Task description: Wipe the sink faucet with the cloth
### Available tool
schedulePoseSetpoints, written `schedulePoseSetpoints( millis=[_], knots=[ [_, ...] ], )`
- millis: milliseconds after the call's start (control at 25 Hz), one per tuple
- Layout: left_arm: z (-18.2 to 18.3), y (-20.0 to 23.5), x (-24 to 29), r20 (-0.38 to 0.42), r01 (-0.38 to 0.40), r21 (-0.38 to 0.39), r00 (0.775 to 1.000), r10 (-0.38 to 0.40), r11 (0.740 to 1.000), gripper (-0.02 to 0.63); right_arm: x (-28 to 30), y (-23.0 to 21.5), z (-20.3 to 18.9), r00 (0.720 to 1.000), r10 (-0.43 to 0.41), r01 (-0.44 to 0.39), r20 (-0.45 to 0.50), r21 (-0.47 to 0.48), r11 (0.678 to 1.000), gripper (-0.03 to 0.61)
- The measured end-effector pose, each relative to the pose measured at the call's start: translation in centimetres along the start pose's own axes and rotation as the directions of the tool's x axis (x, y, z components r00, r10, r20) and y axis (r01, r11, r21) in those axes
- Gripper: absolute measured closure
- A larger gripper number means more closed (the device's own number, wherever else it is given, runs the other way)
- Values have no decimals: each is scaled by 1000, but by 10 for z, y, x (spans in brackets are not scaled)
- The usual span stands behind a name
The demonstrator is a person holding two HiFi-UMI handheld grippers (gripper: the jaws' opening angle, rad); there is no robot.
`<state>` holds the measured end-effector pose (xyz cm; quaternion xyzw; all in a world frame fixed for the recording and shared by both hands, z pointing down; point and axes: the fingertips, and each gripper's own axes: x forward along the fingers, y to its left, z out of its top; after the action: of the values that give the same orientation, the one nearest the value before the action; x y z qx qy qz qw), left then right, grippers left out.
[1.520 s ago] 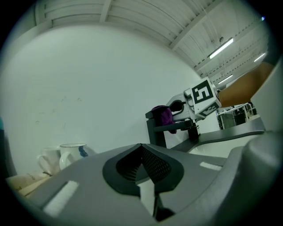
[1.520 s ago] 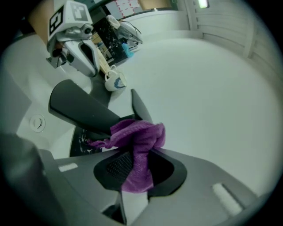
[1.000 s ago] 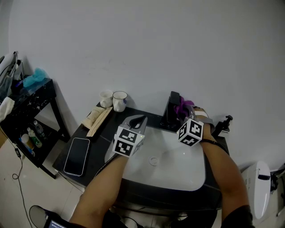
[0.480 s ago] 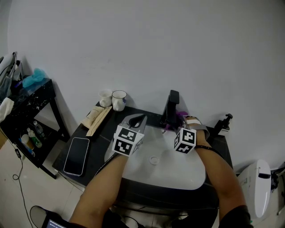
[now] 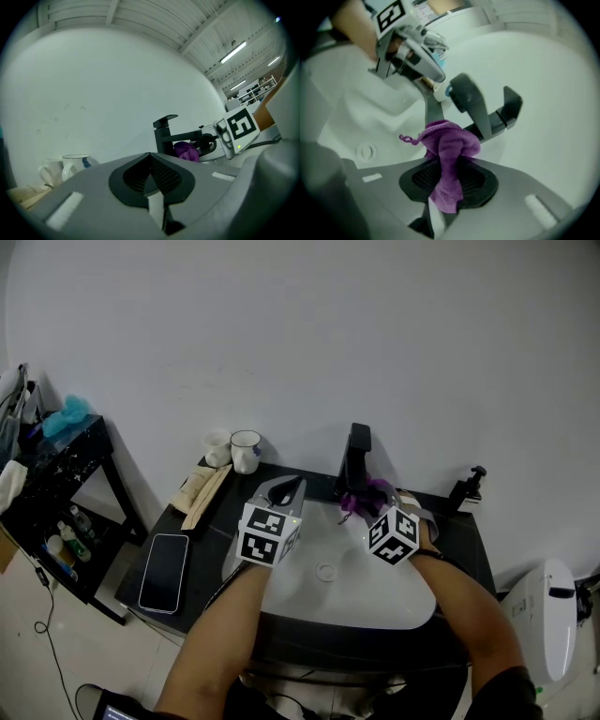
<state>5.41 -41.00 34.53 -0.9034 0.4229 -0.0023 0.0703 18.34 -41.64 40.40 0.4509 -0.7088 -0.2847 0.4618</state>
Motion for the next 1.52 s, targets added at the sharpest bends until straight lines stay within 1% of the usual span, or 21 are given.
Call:
schedulePoseSetpoints(
  millis=[40, 80, 120, 160, 240, 320, 360, 440, 560, 600, 640, 680, 760, 920, 960, 1080, 1160, 1280, 1400, 1440, 1520],
  knots=[
    [1, 1, -1, 4, -5, -1, 1000, 5, 1000, 597, -10, 2, 6, 1000, 19, -21, 24, 101, 995, 479],
    [3, 2, -2, 8, -9, -4, 1000, 9, 1000, 597, -20, 6, 12, 998, 37, -47, 54, 212, 976, 477],
    [4, 4, -4, 13, -14, -8, 1000, 14, 1000, 597, -30, 9, 20, 995, 48, -76, 91, 327, 942, 472],
    [6, 6, -6, 21, -21, -15, 1000, 22, 1000, 597, -38, 12, 27, 990, 52, -105, 132, 440, 892, 469],
    [11, 16, -12, 44, -46, -33, 998, 48, 998, 597, -47, 19, 41, 976, 46, -174, 212, 637, 751, 469],
    [15, 27, -19, 64, -78, -69, 995, 82, 995, 597, -48, 26, 56, 962, 21, -230, 273, 767, 599, 471],
    [16, 33, -23, 72, -93, -92, 992, 100, 991, 597, -46, 28, 62, 957, -3, -245, 290, 811, 531, 472],
    [20, 43, -32, 94, -128, -135, 986, 141, 983, 597, -39, 28, 72, 950, -67, -256, 305, 883, 393, 473],
    [27, 60, -50, 129, -201, -175, 966, 225, 964, 597, -20, 30, 81, 937, -169, -285, 307, 948, 141, 476],
    [28, 64, -56, 137, -227, -179, 958, 253, 957, 597, -13, 30, 84, 931, -204, -294, 302, 953, 68, 476],
    [30, 68, -60, 145, -248, -179, 950, 275, 952, 597, -6, 28, 88, 926, -238, -300, 295, 954, 14, 477],
    [31, 70, -64, 152, -264, -175, 945, 291, 948, 597, 0, 23, 92, 920, -269, -303, 287, 953, -20, 477],
    [35, 70, -70, 169, -283, -164, 936, 309, 945, 597, 11, 9, 101, 906, -327, -302, 269, 952, -54, 479],
    [42, 69, -79, 198, -300, -155, 924, 327, 941, 597, 13, -36, 120, 860, -461, -286, 221, 955, -77, 480],
    [42, 69, -79, 199, -298, -159, 924, 326, 941, 597, 11, -47, 123, 846, -492, -283, 205, 955, -90, 480],
    [43, 67, -78, 202, -282, -166, 928, 313, 945, 597, 9, -68, 124, 825, -546, -281, 146, 944, -172, 482],
    [44, 65, -78, 207, -276, -169, 929, 308, 946, 597, 9, -74, 122, 815, -567, -276, 116, 939, -205, 482],
    [45, 64, -79, 214, -274, -175, 927, 308, 946, 597, 11, -73, 116, 812, -577, -258, 84, 940, -226, 483],
    [47, 64, -80, 219, -275, -172, 925, 309, 946, 597, 19, -62, 102, 831, -554, -219, 51, 946, -240, 483],
    [47, 64, -80, 220, -275, -170, 926, 308, 946, 597, 21, -56, 99, 839, -542, -205, 47, 950, -235, 483],
    [47, 64, -80, 220, -276, -163, 926, 307, 947, 597, 27, -43, 95, 858, -510, -179, 52, 963, -202, 483]
  ],
)
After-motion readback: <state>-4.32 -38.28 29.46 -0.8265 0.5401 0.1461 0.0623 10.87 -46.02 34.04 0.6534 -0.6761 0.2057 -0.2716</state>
